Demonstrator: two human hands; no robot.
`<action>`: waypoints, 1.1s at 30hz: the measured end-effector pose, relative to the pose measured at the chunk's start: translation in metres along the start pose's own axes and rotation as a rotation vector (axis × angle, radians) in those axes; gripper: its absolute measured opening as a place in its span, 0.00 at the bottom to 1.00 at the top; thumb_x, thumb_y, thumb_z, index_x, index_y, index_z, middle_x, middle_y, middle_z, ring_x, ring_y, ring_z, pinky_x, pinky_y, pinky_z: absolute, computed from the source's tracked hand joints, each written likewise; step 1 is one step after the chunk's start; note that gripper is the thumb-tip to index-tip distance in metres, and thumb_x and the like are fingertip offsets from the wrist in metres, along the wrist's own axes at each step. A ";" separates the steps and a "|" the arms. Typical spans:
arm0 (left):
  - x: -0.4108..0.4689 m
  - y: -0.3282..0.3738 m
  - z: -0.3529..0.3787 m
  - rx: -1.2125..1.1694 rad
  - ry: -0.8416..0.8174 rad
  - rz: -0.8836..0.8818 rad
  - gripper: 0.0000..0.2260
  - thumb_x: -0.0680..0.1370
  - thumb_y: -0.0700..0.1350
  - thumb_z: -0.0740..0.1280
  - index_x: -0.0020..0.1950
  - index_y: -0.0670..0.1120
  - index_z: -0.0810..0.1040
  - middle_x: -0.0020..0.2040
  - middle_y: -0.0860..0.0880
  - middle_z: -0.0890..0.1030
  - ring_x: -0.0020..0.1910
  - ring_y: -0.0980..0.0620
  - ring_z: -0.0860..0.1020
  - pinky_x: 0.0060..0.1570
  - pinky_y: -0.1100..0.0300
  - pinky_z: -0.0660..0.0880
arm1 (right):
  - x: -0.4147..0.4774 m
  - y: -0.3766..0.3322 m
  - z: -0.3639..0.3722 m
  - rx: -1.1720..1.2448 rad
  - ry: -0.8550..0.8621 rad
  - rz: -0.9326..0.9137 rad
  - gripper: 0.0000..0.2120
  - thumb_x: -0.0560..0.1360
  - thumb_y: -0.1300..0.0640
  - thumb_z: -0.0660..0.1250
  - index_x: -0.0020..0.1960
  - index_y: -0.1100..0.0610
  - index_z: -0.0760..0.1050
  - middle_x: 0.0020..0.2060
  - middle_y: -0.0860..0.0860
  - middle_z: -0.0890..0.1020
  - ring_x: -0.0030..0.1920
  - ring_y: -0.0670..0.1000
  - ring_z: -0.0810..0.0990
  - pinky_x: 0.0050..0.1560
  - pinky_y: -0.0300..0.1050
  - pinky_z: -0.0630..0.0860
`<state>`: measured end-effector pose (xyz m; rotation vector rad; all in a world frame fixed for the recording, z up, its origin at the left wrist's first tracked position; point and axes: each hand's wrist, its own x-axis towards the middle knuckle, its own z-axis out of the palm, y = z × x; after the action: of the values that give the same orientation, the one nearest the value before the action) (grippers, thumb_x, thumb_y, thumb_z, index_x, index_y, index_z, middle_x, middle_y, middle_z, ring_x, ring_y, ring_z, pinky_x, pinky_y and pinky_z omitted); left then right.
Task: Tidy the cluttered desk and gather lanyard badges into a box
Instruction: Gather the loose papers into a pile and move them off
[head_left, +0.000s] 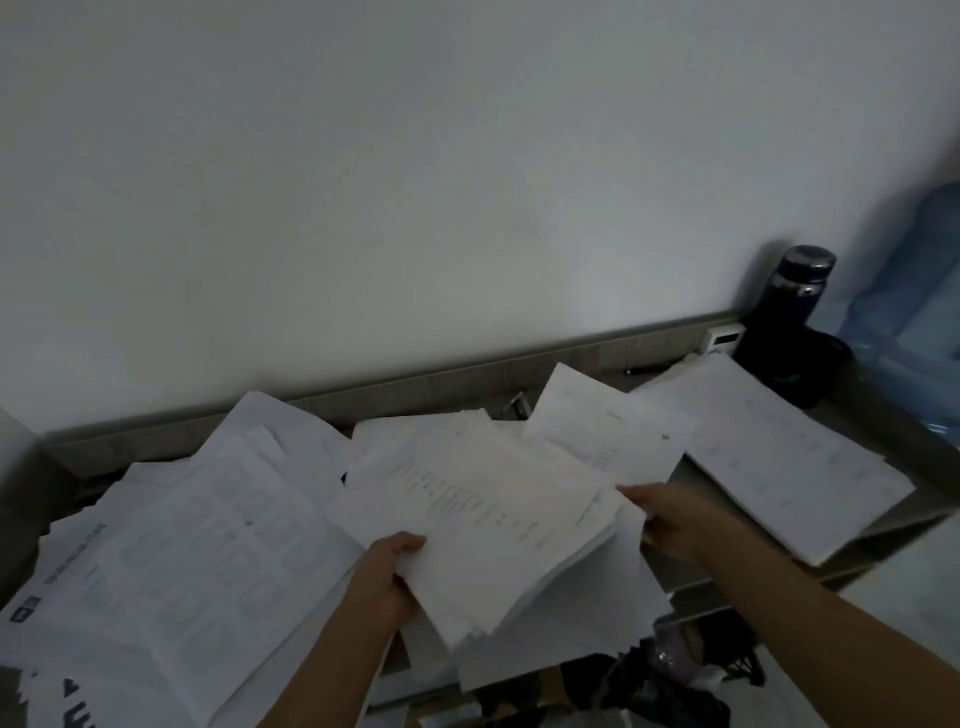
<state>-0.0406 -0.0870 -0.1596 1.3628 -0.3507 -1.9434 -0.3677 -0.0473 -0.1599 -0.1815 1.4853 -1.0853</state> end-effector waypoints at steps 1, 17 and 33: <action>0.001 -0.001 0.006 -0.008 0.006 -0.003 0.13 0.73 0.32 0.64 0.57 0.38 0.77 0.52 0.40 0.81 0.46 0.40 0.79 0.44 0.48 0.77 | -0.002 0.005 -0.002 0.015 -0.027 0.016 0.16 0.78 0.67 0.63 0.65 0.65 0.73 0.48 0.59 0.83 0.43 0.56 0.82 0.32 0.45 0.81; 0.003 -0.008 0.012 -0.069 -0.067 -0.094 0.10 0.75 0.31 0.63 0.54 0.37 0.79 0.48 0.38 0.84 0.47 0.39 0.79 0.47 0.46 0.75 | -0.016 0.011 -0.011 0.439 -0.119 0.011 0.10 0.80 0.61 0.60 0.56 0.65 0.76 0.43 0.59 0.82 0.40 0.54 0.82 0.44 0.48 0.82; 0.019 0.052 -0.013 0.406 0.004 0.063 0.15 0.70 0.29 0.67 0.56 0.37 0.79 0.53 0.37 0.82 0.49 0.37 0.79 0.46 0.47 0.78 | -0.032 -0.080 -0.045 -0.046 0.351 -0.649 0.12 0.78 0.57 0.67 0.60 0.59 0.77 0.57 0.58 0.81 0.45 0.51 0.82 0.48 0.47 0.76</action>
<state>-0.0112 -0.1345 -0.1475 1.5846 -0.8114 -1.8819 -0.4344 -0.0472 -0.0888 -0.5567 1.8225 -1.6636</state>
